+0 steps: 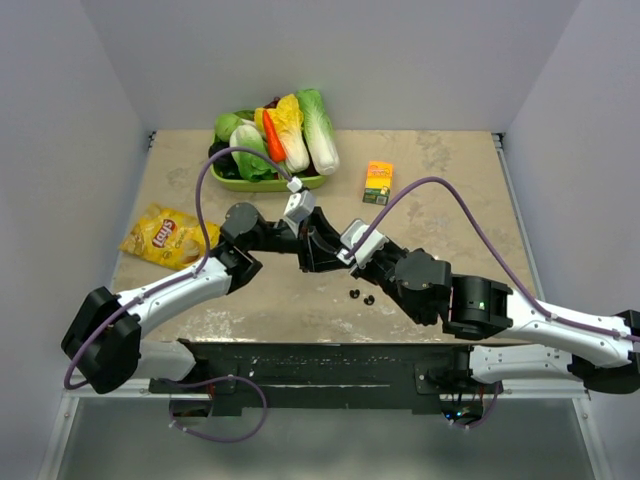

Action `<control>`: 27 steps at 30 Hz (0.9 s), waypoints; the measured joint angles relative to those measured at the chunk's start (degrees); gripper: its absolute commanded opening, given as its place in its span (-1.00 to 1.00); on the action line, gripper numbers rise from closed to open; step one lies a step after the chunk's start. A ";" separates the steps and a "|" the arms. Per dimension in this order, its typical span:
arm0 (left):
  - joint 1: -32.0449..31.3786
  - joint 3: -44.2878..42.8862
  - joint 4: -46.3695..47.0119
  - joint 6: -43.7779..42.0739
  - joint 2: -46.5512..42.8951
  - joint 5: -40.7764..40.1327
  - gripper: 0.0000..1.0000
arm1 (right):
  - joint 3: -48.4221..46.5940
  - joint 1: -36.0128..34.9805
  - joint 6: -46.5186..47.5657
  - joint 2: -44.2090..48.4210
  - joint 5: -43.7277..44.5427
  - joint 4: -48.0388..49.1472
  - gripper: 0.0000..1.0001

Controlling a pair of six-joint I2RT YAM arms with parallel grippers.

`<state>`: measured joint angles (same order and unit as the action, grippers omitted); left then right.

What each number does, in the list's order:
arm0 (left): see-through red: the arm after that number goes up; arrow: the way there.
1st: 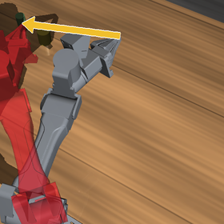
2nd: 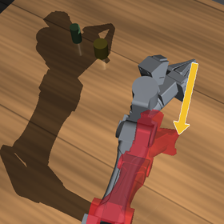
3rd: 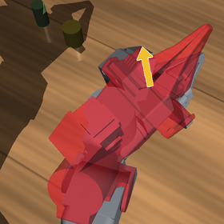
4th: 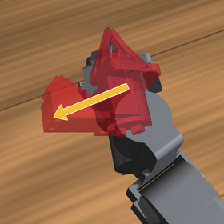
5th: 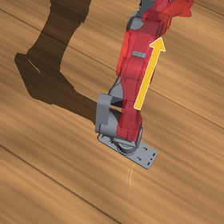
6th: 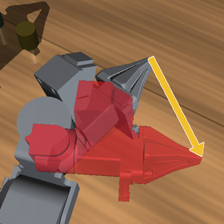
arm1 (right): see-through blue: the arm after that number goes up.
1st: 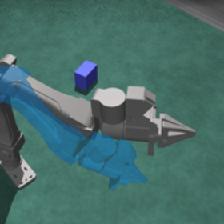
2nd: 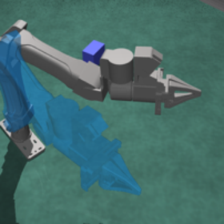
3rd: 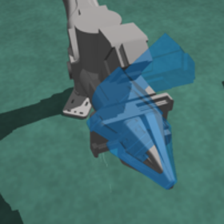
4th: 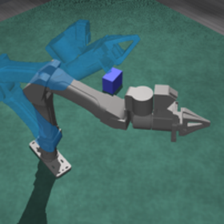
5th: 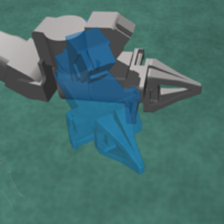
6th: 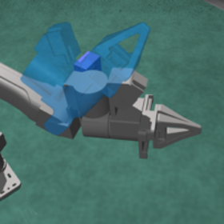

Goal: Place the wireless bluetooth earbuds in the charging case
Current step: Pick up the earbud from the center of the board.

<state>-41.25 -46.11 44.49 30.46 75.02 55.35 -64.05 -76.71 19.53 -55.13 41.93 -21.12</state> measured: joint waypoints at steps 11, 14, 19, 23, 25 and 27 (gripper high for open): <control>0.11 5.27 10.23 2.29 0.02 -1.14 -1.00 | -0.04 -0.17 -3.87 0.02 -1.01 0.09 -0.26; 0.11 7.50 13.16 3.37 0.02 -1.97 -1.00 | -0.59 -0.15 -6.23 0.07 -0.48 0.92 -0.05; 0.11 9.18 15.63 4.48 -0.04 -2.93 -1.00 | -1.70 -0.15 -8.68 1.36 1.29 2.93 0.02; 0.11 11.28 17.97 4.94 -1.05 -4.63 -1.00 | -1.81 -0.15 -11.15 3.06 3.96 3.58 0.11; 0.11 12.98 18.36 4.79 -2.49 -6.36 -1.00 | -1.79 -0.02 -13.14 3.91 6.58 3.67 0.12; 0.07 15.34 18.86 4.04 -5.01 -9.25 -1.00 | -0.59 1.88 -17.03 5.42 8.57 4.02 0.14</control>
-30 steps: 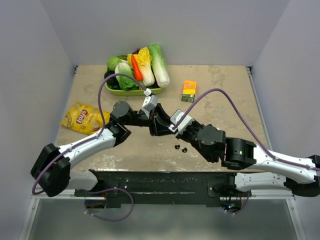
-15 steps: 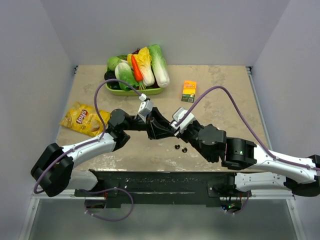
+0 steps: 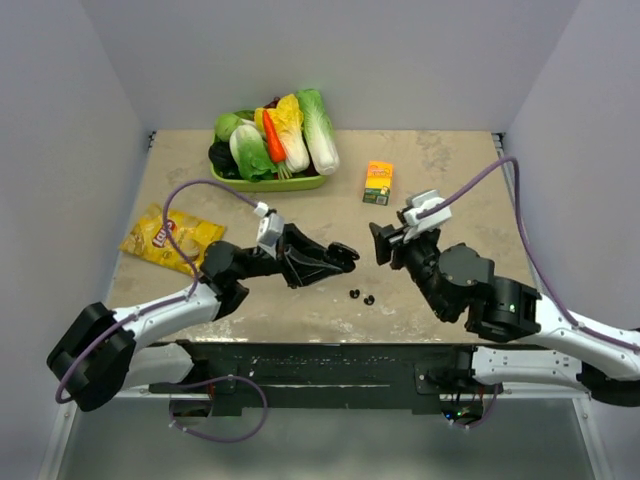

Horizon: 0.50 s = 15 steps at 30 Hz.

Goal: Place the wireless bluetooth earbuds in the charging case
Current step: Pick up the earbud from the center of the board.

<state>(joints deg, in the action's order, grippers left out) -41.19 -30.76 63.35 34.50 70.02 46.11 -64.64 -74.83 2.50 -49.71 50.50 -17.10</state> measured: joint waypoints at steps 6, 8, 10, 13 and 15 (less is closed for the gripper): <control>-4.26 12.92 7.10 -7.52 -10.78 -14.56 -1.00 | 8.94 18.03 -14.51 2.93 -6.23 -1.81 0.05; -7.04 17.03 8.72 -10.93 -12.94 -19.26 -1.00 | 12.94 21.20 -18.51 1.36 -10.71 -2.21 0.03; -9.33 20.41 9.20 -13.75 -13.81 -22.75 -1.00 | 16.28 21.90 -21.73 -1.84 -15.65 -2.23 0.01; -11.23 24.28 9.14 -16.90 -14.19 -26.88 -1.00 | 20.46 21.86 -25.14 -7.39 -22.45 -1.68 0.01; -11.98 26.58 8.94 -18.71 -14.73 -29.22 -1.00 | 22.84 21.86 -26.71 -9.62 -25.94 -1.55 0.01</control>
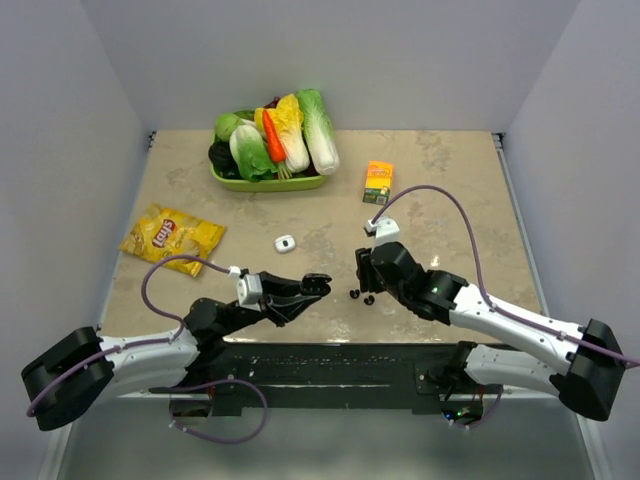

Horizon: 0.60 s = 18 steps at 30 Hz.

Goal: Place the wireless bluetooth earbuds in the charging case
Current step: Pick up the earbud from the center of the board.

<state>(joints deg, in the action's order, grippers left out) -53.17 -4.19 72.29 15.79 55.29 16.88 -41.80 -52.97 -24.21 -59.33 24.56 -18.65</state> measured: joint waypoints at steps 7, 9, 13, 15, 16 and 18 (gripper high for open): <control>-0.59 1.44 -0.04 -4.04 -4.81 -4.04 -1.00 | 3.04 0.00 -3.63 -4.90 -5.99 2.34 -0.09; -0.61 1.44 0.37 -4.74 -6.01 -4.72 -1.00 | 4.70 0.00 -4.74 -5.86 -6.38 4.15 -0.40; -0.70 1.44 0.48 -5.31 -6.54 -5.81 -1.00 | 8.59 0.00 -8.00 -7.58 -6.29 6.73 -0.33; -0.92 1.44 0.48 -5.53 -6.54 -6.29 -1.00 | 10.51 0.00 -9.57 -7.30 -5.99 7.56 -0.23; -0.98 1.44 0.48 -5.53 -6.56 -6.51 -1.00 | 11.47 0.00 -10.32 -6.64 -5.70 7.54 -0.22; -1.05 1.44 0.48 -5.64 -6.56 -6.88 -1.00 | 12.90 0.00 -11.47 -4.61 -4.72 7.48 -0.38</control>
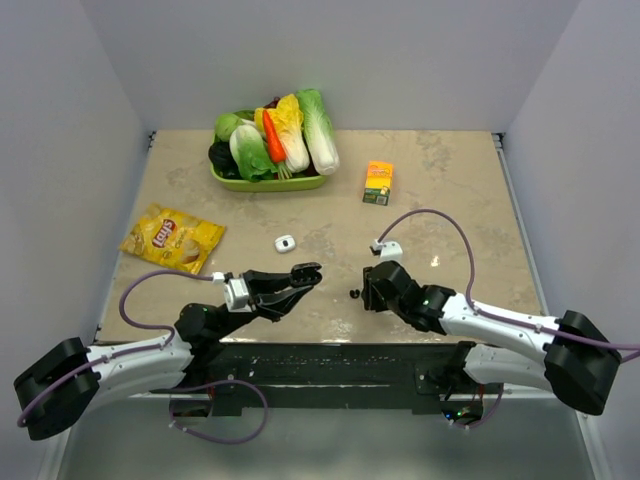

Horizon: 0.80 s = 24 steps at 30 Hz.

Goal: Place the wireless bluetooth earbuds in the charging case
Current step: Pick up the earbud from the center of the board.

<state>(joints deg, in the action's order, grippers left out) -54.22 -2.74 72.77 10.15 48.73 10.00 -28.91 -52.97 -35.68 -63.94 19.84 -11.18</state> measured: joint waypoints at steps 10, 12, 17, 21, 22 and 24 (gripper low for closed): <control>-0.31 0.00 -0.02 -0.28 1.31 -0.81 -1.00 | 1.55 0.00 -5.16 -0.42 0.52 1.14 -1.00; -0.31 0.00 -0.02 -0.28 1.46 -0.98 -1.00 | 2.60 0.00 -7.32 -0.39 0.66 1.42 -1.00; -0.31 0.00 0.02 -0.24 1.88 -1.31 -1.00 | 6.23 0.00 -13.44 1.42 1.68 1.81 -1.00; -0.31 0.00 -0.02 -0.17 3.06 -1.33 -1.00 | 7.50 0.00 -16.85 0.85 2.12 1.88 -1.00; -0.31 0.00 0.00 -0.09 3.37 -1.33 -1.00 | 7.52 0.00 -17.53 0.35 2.23 1.97 -1.00; -0.31 0.00 -0.04 0.17 3.91 -1.33 -1.00 | 7.52 0.00 -18.60 -0.55 2.93 3.10 -1.00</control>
<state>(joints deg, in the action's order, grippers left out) -54.52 -2.74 72.73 10.33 52.64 8.67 -21.39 -52.97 -54.28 -64.49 22.76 -8.08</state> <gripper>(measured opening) 0.340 0.007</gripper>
